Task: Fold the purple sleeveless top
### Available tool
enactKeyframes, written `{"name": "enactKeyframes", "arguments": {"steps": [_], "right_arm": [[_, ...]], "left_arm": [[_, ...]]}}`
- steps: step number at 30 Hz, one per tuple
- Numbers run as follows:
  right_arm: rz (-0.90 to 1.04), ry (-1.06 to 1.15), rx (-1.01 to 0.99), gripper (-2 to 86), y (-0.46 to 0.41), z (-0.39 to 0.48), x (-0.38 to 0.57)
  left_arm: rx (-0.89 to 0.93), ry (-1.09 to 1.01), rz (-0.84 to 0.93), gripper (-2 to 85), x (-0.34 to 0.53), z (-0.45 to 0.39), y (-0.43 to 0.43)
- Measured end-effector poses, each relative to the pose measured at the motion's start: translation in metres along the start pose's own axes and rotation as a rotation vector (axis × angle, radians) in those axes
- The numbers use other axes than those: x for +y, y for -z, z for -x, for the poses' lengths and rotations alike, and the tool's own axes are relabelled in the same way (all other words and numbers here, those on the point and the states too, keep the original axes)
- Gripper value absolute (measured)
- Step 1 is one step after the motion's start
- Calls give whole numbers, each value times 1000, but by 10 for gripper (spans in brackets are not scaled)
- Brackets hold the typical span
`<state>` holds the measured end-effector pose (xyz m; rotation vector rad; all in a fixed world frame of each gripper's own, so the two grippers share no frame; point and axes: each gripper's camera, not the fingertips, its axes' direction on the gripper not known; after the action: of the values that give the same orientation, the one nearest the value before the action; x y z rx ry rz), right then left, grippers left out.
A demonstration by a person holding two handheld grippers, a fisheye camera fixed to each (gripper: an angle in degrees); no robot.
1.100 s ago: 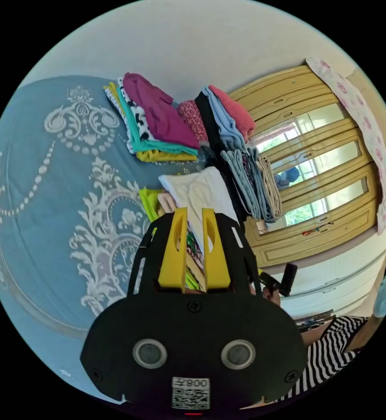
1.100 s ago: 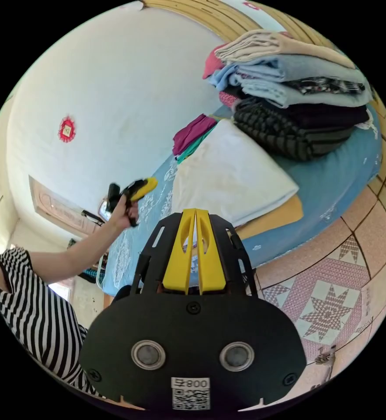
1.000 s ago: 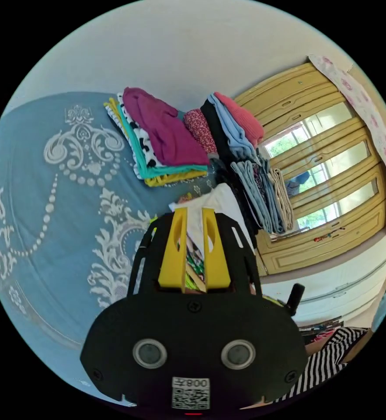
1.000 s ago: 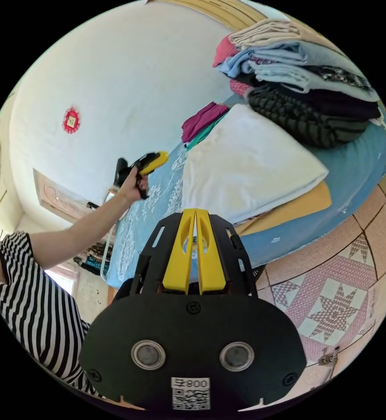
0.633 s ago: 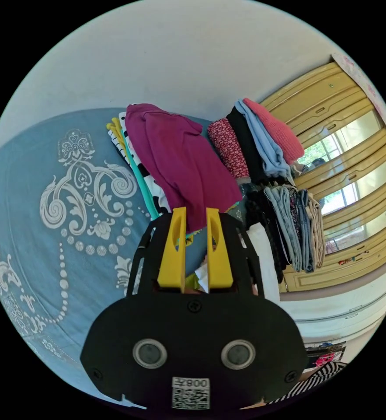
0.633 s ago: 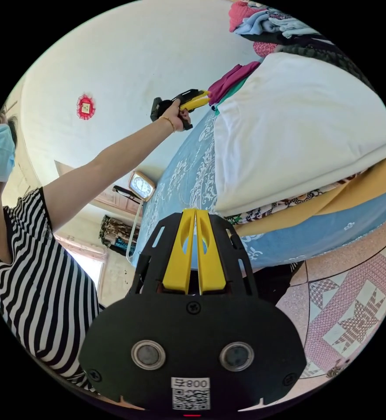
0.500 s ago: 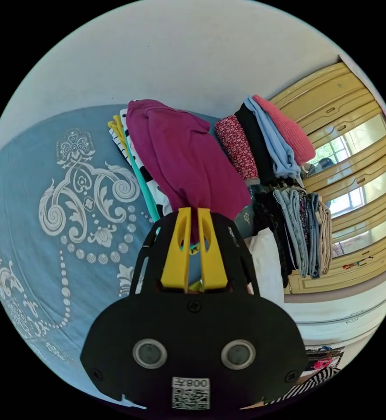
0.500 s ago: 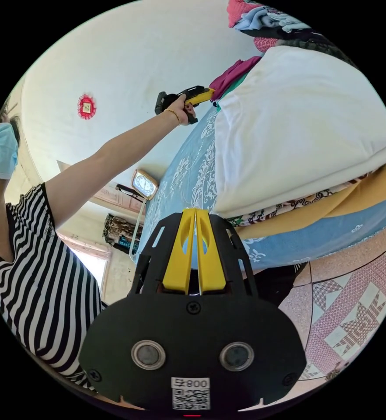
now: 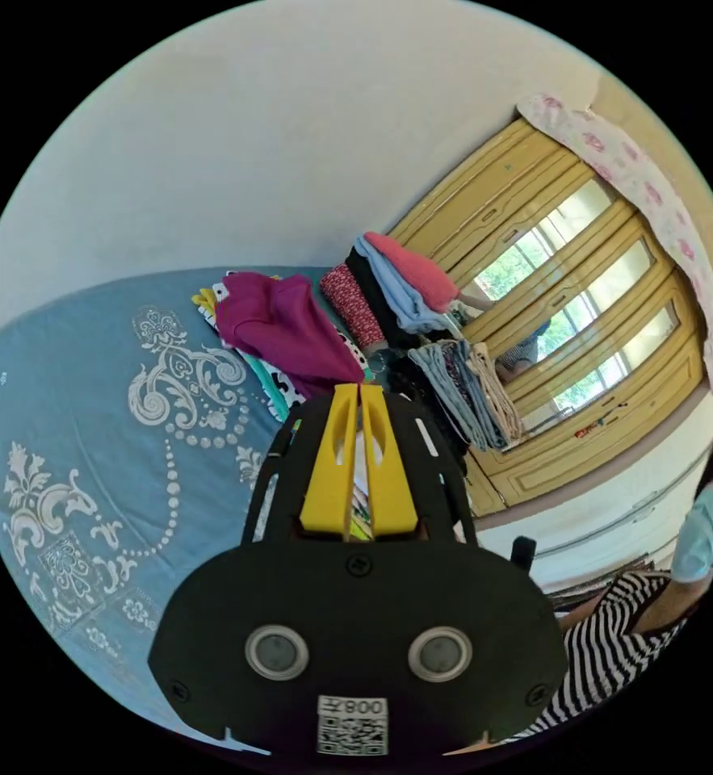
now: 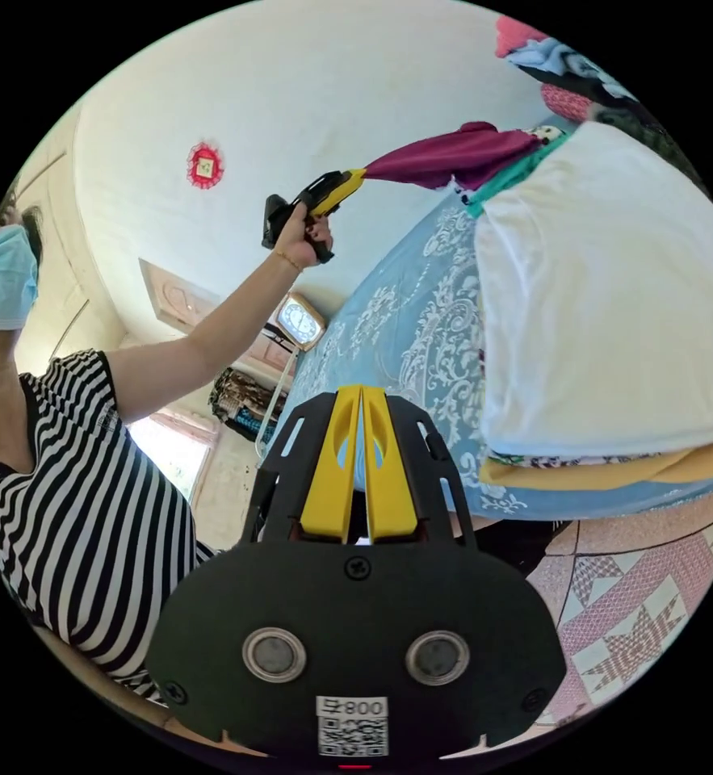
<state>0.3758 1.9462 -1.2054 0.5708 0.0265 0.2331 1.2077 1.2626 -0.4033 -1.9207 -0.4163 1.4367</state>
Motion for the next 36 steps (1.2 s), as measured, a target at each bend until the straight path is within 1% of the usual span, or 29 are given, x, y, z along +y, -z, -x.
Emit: {"name": "enactKeyframes", "arguments": {"steps": [4, 6, 8, 10, 12, 15, 20, 23, 26, 31, 36], "right_arm": [[49, 87, -21, 1, -43, 30, 16], [65, 123, -40, 2, -63, 46, 24], [81, 159, -39, 3, -83, 64, 35], [140, 197, -21, 6, -117, 87, 50], [185, 216, -28, 11, -146, 103, 62], [253, 277, -8, 29, -200, 135, 85], [365, 372, 95, 65, -299, 182, 124], [390, 395, 193, 72, -354, 195, 148], [401, 386, 176, 79, -396, 206, 168], [341, 511, 206, 82, -449, 256, 200], [359, 575, 164, 87, -496, 287, 232]], "left_arm": [[19, -57, 4, 3, 43, -47, 86], [-29, -98, 28, 3, 81, -84, 139], [-48, -119, 37, 2, 115, -111, 174], [-40, -87, 33, 2, 150, -131, 205], [-19, -11, 17, 2, 192, -150, 242], [18, 83, -30, 2, 227, -164, 285], [133, 123, -176, 2, 248, -193, 357], [143, 94, -226, 3, 250, -218, 395], [195, 87, -242, 3, 252, -236, 422], [218, 99, -251, 3, 257, -265, 454], [279, 102, -295, 3, 257, -296, 484]]}}
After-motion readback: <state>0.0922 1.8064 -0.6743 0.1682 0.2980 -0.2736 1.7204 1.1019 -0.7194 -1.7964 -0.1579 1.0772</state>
